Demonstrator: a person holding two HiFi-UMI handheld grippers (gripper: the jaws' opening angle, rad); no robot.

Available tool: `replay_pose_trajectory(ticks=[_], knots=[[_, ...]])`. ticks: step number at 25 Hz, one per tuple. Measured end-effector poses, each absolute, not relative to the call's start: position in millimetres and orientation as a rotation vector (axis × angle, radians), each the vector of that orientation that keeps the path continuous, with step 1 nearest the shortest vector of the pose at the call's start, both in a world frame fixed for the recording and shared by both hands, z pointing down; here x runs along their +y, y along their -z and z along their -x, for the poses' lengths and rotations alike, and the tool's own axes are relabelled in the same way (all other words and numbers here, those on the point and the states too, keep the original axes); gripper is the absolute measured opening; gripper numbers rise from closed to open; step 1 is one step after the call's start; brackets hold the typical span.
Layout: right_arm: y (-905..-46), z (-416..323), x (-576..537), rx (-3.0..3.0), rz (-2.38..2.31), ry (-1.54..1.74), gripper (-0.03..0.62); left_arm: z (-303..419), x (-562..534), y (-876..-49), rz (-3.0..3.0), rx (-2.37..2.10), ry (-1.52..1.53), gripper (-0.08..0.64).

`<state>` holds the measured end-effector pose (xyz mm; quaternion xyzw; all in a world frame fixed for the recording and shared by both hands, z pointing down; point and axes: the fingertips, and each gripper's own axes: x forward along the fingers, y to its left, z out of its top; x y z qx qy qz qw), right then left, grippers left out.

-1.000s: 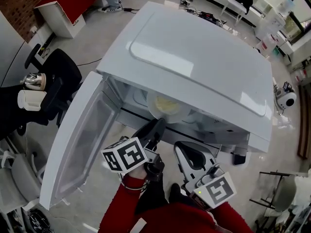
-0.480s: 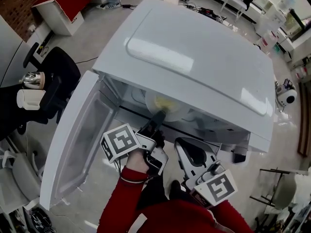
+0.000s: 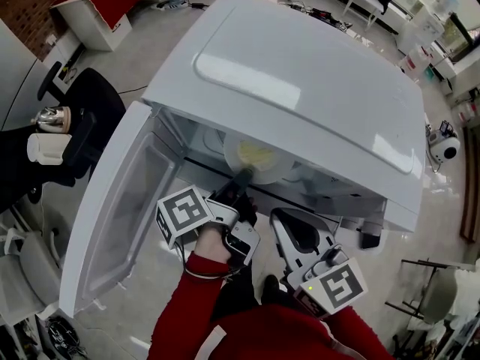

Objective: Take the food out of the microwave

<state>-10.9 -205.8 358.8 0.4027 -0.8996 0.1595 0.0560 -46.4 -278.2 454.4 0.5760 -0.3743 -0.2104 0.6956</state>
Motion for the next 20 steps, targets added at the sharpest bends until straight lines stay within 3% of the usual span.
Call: replay_pose_trajectory(ticks=[20], knots=[[-362,6,-181,-2.752,-1.16,-0.481,0.011,47,-228,-440,-1.336,-0.791,0.601,0.02]])
